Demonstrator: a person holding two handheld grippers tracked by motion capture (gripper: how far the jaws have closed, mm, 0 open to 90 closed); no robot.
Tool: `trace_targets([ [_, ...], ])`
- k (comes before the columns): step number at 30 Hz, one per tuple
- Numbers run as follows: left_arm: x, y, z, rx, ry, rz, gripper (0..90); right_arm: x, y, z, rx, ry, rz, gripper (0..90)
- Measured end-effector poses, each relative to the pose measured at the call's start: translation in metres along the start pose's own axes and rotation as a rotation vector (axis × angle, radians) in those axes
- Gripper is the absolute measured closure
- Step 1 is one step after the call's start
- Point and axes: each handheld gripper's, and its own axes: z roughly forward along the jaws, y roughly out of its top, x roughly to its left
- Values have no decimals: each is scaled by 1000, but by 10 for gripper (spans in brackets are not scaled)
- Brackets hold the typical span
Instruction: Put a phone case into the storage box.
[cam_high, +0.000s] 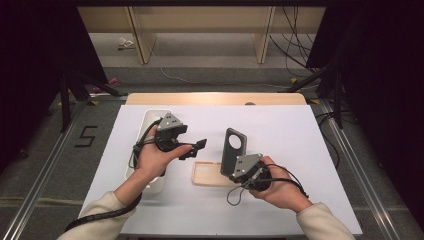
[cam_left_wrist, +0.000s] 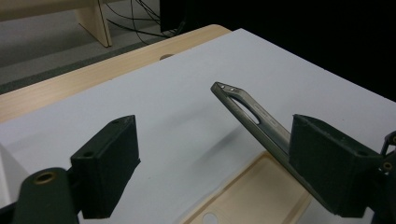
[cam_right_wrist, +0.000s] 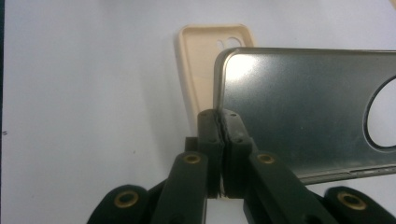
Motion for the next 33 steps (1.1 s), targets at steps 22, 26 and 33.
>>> trace_targets([
  [22, -7, 26, 80, 221, -31, -124, 423, 9, 12, 0, -27, -6, -38, 886],
  [26, -5, 26, 84, 241, -36, -147, 487, 10, 12, 0, -30, -3, -43, 886],
  [33, 2, 21, 88, 282, -54, -218, 558, 12, 15, -1, -32, -7, -59, 886],
])
